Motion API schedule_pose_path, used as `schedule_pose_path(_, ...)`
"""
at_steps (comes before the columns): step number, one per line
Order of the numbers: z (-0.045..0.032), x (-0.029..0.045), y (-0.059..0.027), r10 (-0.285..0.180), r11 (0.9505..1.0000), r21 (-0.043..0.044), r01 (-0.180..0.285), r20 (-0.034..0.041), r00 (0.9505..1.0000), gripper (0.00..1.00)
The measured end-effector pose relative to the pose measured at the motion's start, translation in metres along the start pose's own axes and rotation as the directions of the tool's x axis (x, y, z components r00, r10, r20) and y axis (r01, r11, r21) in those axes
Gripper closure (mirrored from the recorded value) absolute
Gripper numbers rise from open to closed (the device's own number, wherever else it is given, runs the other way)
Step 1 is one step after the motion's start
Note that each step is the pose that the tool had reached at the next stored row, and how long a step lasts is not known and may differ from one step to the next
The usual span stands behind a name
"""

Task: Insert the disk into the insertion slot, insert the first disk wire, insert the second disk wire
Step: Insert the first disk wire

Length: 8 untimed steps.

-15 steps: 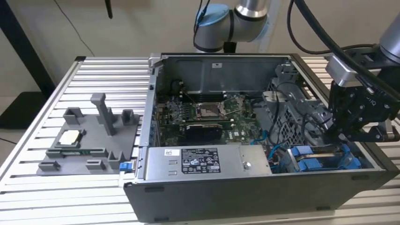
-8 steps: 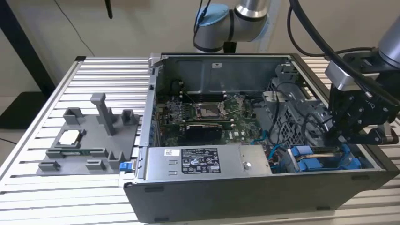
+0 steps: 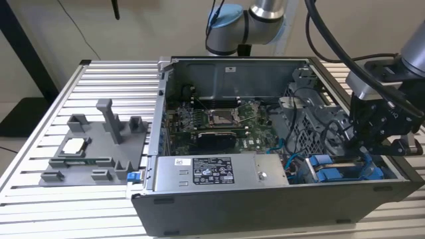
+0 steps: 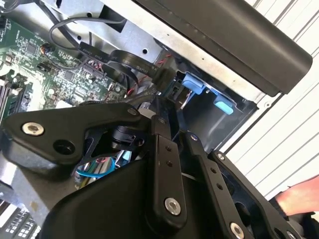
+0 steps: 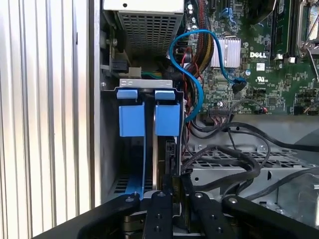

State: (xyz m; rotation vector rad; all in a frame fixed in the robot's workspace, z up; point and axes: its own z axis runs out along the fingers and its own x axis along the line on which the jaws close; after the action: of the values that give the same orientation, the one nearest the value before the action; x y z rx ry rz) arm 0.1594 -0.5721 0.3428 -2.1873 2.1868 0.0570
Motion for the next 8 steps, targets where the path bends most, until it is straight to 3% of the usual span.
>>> schedule_pose_path(8,0.0019,0.0001,-0.0016,0.000,1.0000,0.0001,0.000,0.0000,1.0000,0.81)
